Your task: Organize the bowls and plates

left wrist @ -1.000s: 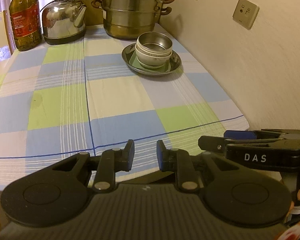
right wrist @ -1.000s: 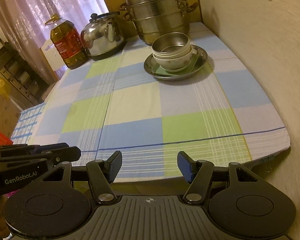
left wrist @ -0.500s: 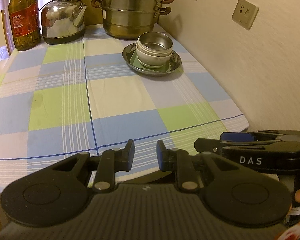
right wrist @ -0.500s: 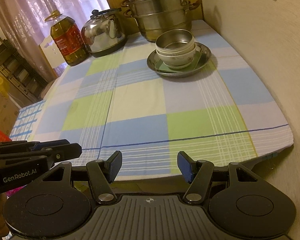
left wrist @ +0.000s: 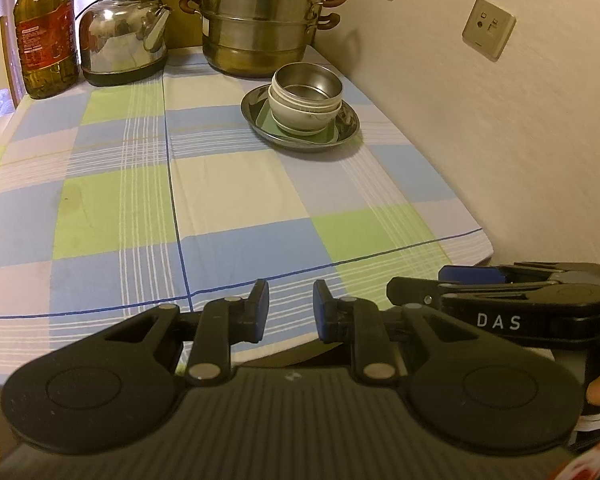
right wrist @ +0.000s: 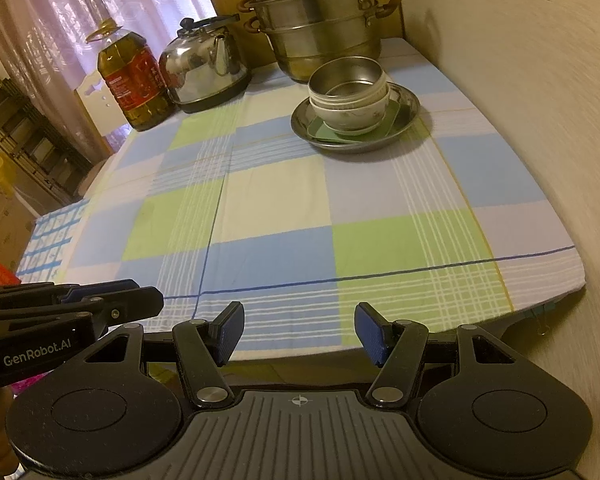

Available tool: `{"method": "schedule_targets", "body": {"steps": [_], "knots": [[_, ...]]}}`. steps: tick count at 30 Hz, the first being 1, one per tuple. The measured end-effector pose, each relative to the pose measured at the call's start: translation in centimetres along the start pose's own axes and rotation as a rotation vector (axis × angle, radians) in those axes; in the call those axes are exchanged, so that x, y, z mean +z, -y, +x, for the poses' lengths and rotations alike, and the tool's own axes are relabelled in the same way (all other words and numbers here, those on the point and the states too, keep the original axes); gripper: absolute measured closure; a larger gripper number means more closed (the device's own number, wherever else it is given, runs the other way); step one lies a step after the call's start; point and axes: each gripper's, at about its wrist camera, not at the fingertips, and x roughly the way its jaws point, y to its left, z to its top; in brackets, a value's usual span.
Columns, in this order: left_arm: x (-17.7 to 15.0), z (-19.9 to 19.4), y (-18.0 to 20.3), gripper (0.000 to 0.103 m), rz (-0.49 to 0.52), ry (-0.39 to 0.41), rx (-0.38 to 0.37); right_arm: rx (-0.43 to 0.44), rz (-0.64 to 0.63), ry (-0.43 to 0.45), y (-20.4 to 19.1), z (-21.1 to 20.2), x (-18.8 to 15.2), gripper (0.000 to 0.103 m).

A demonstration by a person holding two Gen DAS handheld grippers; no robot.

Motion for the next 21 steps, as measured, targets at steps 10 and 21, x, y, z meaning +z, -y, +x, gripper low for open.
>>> {"method": "schedule_targets", "body": {"steps": [10,21], "knots": [[0.01,0.11,0.11,0.082,0.001,0.001,-0.001,0.0,0.0,0.0,-0.02,-0.03,0.0,0.042],[0.12,0.14,0.18,0.082,0.002,0.001,-0.005,-0.002,0.0,0.002,0.19,-0.06,0.12,0.042]]}}
